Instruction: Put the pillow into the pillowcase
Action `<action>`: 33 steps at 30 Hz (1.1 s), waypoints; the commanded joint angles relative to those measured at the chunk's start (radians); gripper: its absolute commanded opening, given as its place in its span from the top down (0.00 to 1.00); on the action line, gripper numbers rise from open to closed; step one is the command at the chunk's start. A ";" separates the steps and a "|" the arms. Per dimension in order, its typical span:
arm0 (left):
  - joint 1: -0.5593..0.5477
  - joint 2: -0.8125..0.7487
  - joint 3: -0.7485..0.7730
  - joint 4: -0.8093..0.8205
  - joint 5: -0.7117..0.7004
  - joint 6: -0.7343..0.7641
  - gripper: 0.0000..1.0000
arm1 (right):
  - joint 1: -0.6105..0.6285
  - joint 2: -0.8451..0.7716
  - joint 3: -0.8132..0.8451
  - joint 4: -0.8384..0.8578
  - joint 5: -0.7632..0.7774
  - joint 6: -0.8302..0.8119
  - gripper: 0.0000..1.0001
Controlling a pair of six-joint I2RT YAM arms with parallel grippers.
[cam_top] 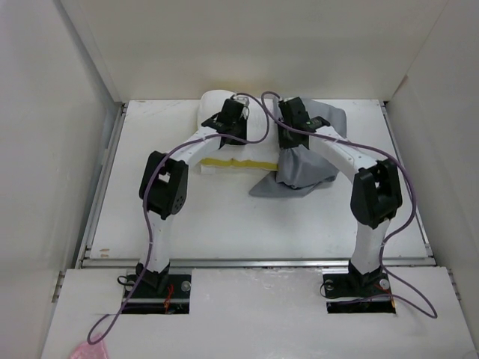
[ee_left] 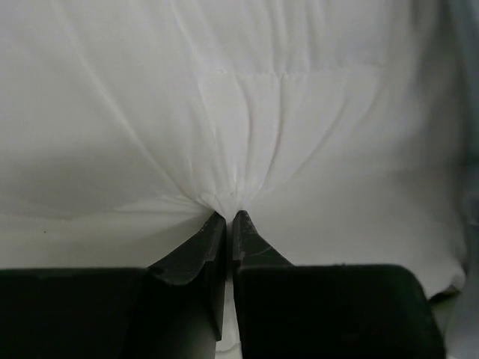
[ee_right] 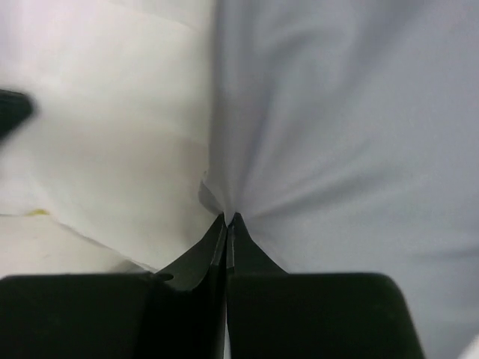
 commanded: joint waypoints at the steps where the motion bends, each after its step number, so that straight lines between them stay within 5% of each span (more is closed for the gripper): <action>1: -0.053 -0.205 -0.007 0.072 0.166 0.022 1.00 | 0.039 -0.068 0.079 0.071 -0.196 -0.062 1.00; 6: -0.108 -0.357 -0.025 0.153 0.221 0.022 1.00 | 0.039 -0.021 0.290 0.090 -0.544 -0.102 1.00; 9: -0.119 -0.424 -0.016 0.194 0.232 0.005 1.00 | 0.048 0.034 0.415 0.036 -0.626 -0.140 1.00; 16: -0.174 -0.504 -0.042 0.243 -0.024 -0.058 1.00 | 0.041 0.107 0.763 -0.048 -0.970 -0.162 1.00; 27: -0.206 -0.400 -0.250 0.300 -0.154 -0.230 1.00 | -0.021 -0.025 0.460 0.117 -1.261 -0.112 1.00; 30: -0.206 -0.351 -0.310 0.337 -0.176 -0.257 1.00 | -0.021 -0.005 0.391 0.098 -1.165 -0.102 1.00; 32: -0.206 -0.323 -0.310 0.317 -0.187 -0.279 1.00 | -0.030 -0.005 0.290 0.076 -1.032 -0.111 0.93; 33: -0.206 -0.301 -0.310 0.291 -0.205 -0.290 1.00 | -0.030 -0.005 0.256 0.076 -0.990 -0.111 0.78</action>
